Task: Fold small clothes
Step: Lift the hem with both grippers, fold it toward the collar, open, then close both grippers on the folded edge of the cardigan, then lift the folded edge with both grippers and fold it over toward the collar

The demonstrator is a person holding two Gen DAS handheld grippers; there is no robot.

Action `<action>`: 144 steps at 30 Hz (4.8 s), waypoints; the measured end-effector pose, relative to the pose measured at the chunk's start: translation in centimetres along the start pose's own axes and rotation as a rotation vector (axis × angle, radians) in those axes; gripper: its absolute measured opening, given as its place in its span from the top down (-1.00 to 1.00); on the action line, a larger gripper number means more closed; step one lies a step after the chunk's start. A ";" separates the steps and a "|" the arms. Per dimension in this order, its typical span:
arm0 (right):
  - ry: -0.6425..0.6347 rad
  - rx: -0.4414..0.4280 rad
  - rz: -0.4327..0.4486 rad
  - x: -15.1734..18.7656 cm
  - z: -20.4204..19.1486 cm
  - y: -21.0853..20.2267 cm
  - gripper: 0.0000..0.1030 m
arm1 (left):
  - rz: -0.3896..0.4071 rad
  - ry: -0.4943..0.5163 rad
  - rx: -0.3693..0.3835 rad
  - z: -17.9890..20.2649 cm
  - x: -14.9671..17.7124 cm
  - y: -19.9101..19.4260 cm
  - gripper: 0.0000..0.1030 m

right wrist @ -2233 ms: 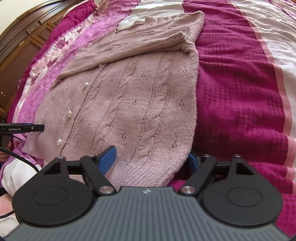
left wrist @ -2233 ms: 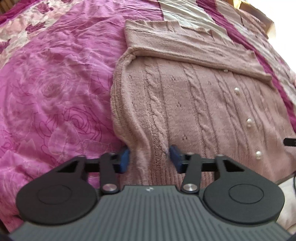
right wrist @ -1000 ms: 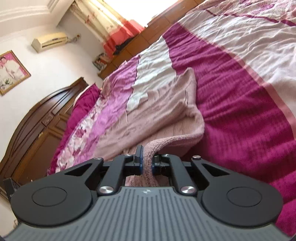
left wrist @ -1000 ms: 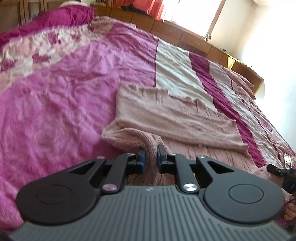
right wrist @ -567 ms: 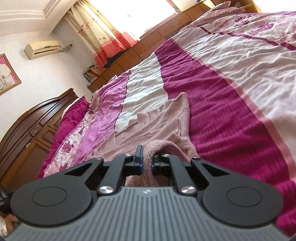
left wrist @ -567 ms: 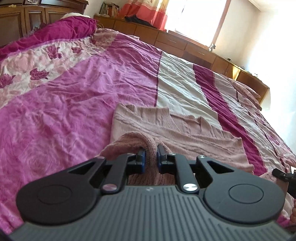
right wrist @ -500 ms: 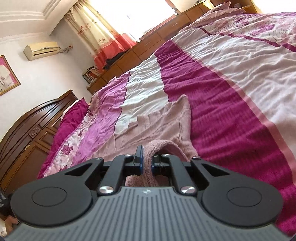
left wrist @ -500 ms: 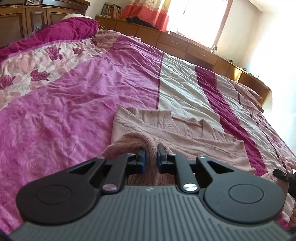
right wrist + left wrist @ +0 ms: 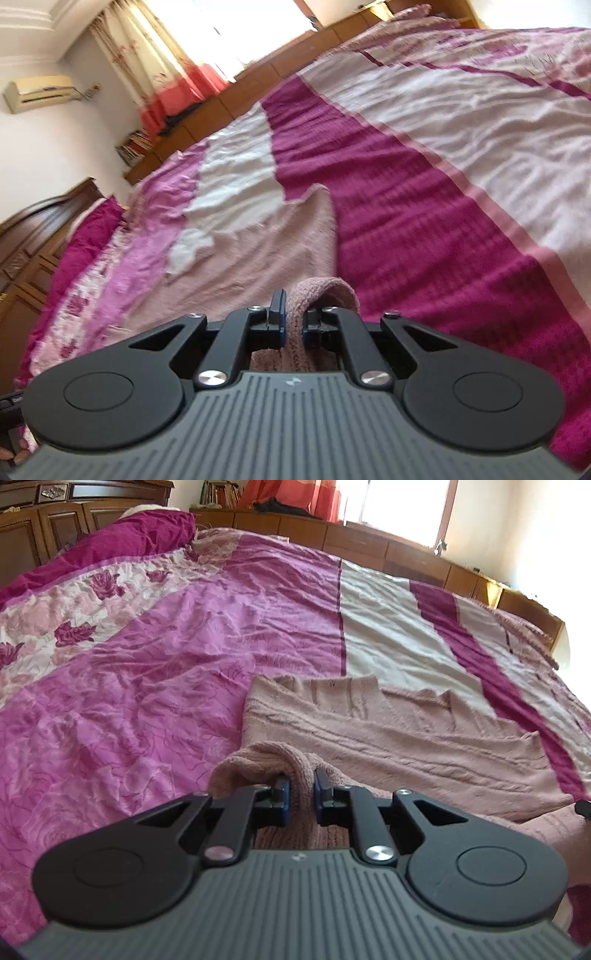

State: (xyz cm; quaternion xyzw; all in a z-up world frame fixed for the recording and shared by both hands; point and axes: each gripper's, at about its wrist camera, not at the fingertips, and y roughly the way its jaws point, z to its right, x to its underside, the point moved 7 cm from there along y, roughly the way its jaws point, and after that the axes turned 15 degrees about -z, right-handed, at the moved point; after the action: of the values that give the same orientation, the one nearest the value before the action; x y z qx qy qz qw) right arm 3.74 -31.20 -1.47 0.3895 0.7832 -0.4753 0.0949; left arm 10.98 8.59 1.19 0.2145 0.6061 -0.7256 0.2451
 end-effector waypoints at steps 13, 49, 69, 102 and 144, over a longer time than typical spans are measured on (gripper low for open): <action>-0.071 0.048 0.016 1.1 0.1 1.1 0.60 | -0.049 0.044 -0.045 -0.5 1.4 1.3 0.17; -0.205 0.039 -0.090 6.5 -1.7 -0.2 -0.24 | -0.137 0.022 0.019 -0.6 3.8 2.6 0.03; -0.083 -0.127 -0.065 4.4 -0.8 -3.0 0.76 | -0.156 -0.037 0.138 -1.4 3.0 1.5 0.65; -0.100 -0.316 0.153 -2.2 -5.9 -8.5 0.81 | 0.100 -0.157 0.232 -0.7 -2.6 -7.5 0.74; -0.102 0.071 0.025 -8.2 -1.7 11.7 0.75 | -0.075 -0.067 -0.088 -0.7 -8.3 10.0 0.70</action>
State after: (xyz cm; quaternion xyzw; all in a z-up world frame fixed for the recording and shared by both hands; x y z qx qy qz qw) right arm 17.87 -31.24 -4.18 0.3776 0.7550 -0.5209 0.1269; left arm 23.69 8.63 -1.59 0.1562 0.6367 -0.7136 0.2469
